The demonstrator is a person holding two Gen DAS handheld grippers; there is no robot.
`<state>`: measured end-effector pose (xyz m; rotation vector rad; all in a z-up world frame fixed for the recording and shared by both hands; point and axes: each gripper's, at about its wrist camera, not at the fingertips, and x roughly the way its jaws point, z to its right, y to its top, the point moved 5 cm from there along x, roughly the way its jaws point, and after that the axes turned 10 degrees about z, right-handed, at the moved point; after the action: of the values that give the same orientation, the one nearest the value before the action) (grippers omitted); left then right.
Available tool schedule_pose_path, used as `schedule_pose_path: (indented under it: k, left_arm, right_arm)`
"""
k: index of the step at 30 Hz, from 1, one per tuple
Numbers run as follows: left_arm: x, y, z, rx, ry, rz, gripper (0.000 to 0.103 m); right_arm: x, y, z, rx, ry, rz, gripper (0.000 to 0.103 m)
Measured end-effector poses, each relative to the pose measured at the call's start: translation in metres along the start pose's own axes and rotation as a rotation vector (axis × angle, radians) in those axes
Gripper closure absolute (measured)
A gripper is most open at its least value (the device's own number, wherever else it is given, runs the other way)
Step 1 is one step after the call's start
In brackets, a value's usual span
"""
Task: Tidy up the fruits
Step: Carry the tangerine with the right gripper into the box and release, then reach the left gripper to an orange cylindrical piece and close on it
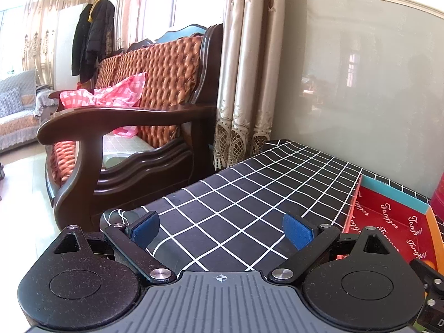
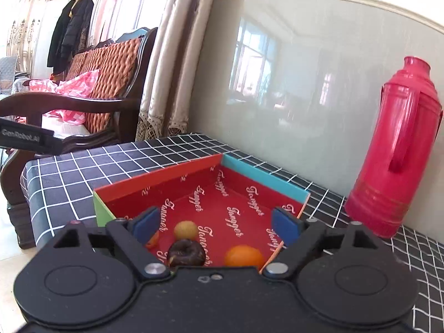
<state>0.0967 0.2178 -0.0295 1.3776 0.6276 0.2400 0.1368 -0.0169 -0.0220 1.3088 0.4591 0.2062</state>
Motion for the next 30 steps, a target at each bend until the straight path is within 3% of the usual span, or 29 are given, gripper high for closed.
schedule_pose_path:
  k: [7,12,14,17,25,30]
  left_arm:
    - [-0.006,0.001,0.018,0.032,-0.030,0.013,0.008]
    - [-0.019,0.003,0.050,0.070,-0.098,0.042,0.008]
    - [-0.026,0.003,0.068,0.098,-0.139,0.064,0.008]
    - [-0.038,0.003,0.100,0.142,-0.221,0.095,0.008]
    - [-0.073,-0.012,0.187,0.249,-0.460,0.130,0.008]
    - [-0.089,-0.029,0.232,0.320,-0.564,0.114,0.008]
  right_arm:
    - [-0.008,0.001,0.028,0.066,-0.084,0.009,0.022]
    - [-0.018,-0.007,0.059,0.116,-0.196,-0.012,0.020]
    - [-0.021,-0.013,0.074,0.131,-0.251,-0.024,0.020]
    - [-0.031,-0.024,0.099,0.156,-0.361,-0.036,0.008]
    - [-0.061,-0.058,0.170,0.257,-0.593,-0.090,0.006]
    - [-0.081,-0.078,0.206,0.317,-0.704,-0.129,0.006]
